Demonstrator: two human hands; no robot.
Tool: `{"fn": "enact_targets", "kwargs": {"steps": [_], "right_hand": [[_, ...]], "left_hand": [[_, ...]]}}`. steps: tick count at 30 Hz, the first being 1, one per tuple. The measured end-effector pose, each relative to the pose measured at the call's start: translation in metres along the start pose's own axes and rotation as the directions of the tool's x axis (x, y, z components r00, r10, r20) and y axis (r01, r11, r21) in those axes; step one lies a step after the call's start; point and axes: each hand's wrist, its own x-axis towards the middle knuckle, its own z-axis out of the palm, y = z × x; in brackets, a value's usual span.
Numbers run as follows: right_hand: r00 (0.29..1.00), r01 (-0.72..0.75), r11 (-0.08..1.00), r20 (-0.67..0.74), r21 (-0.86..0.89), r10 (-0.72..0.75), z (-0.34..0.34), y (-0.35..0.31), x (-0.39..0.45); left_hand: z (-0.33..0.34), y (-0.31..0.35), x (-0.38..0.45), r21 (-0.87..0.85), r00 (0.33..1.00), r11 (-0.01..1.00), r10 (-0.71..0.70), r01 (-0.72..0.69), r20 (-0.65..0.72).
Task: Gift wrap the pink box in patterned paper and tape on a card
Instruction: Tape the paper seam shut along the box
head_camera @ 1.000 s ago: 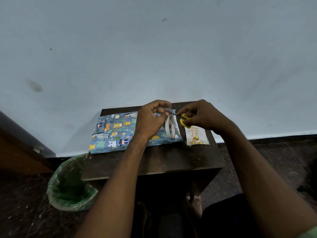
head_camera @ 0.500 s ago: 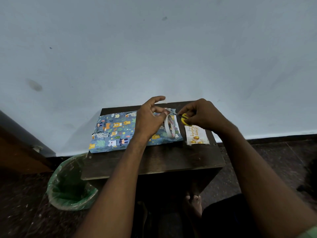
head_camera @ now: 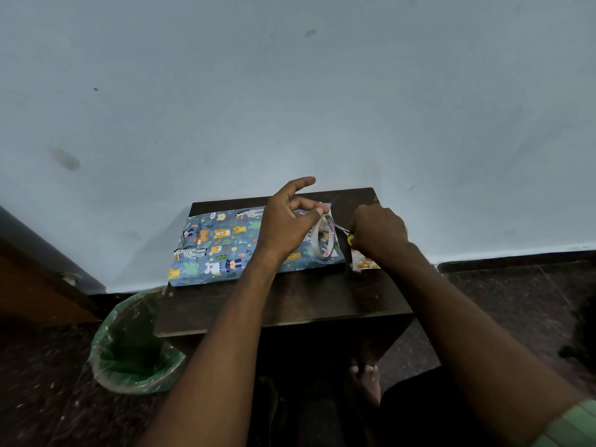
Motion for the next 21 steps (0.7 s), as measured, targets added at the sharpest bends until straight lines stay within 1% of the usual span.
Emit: {"fn": "enact_targets", "kwargs": {"steps": [3,6,8,10,11,12,13,14,16,18,21], "right_hand": [[0.999,0.030,0.999,0.030,-0.036,-0.029,0.000,-0.002,-0.003],[0.998,0.046,0.999,0.040,-0.022,-0.045,-0.001,-0.004,-0.006],[0.998,0.057,0.998,-0.005,0.032,-0.057,-0.002,-0.004,-0.005],[0.989,0.123,0.972,-0.104,0.199,-0.104,-0.003,-0.003,0.000],[0.983,0.175,0.931,-0.116,0.321,-0.145,-0.006,-0.004,0.002],[0.975,0.222,0.866,-0.110,0.448,-0.193,-0.010,-0.005,0.002],[0.967,0.252,0.798,-0.104,0.547,-0.234,-0.013,-0.006,0.002],[0.959,0.270,0.754,-0.096,0.599,-0.267,-0.015,-0.007,0.001],[0.951,0.301,0.751,-0.125,0.587,-0.283,-0.014,-0.007,0.000],[0.950,0.310,0.774,-0.157,0.552,-0.269,-0.010,-0.006,0.001],[0.958,0.286,0.776,-0.139,0.563,-0.252,-0.009,-0.005,0.004]], "left_hand": [[0.001,0.000,0.000,-0.035,1.000,0.999,0.019,-0.019,0.008],[0.001,0.001,-0.001,-0.076,0.999,0.997,0.033,-0.031,0.026],[0.002,0.002,-0.001,-0.111,0.998,0.993,0.039,-0.034,0.041],[0.002,0.002,-0.001,-0.146,0.997,0.989,0.047,-0.038,0.055],[0.002,0.002,0.000,-0.159,0.997,0.986,0.051,-0.040,0.064],[0.002,0.002,0.000,-0.169,0.996,0.985,0.054,-0.041,0.074],[0.002,0.001,0.000,-0.179,0.995,0.983,0.056,-0.040,0.085],[0.002,0.000,0.001,-0.189,0.994,0.981,0.058,-0.040,0.092],[0.004,-0.001,0.001,-0.198,0.995,0.979,0.068,-0.052,0.077],[0.007,-0.002,0.001,-0.188,0.995,0.979,0.091,-0.081,0.045],[0.009,-0.001,0.000,-0.145,0.991,0.981,0.131,-0.128,0.013]]}}
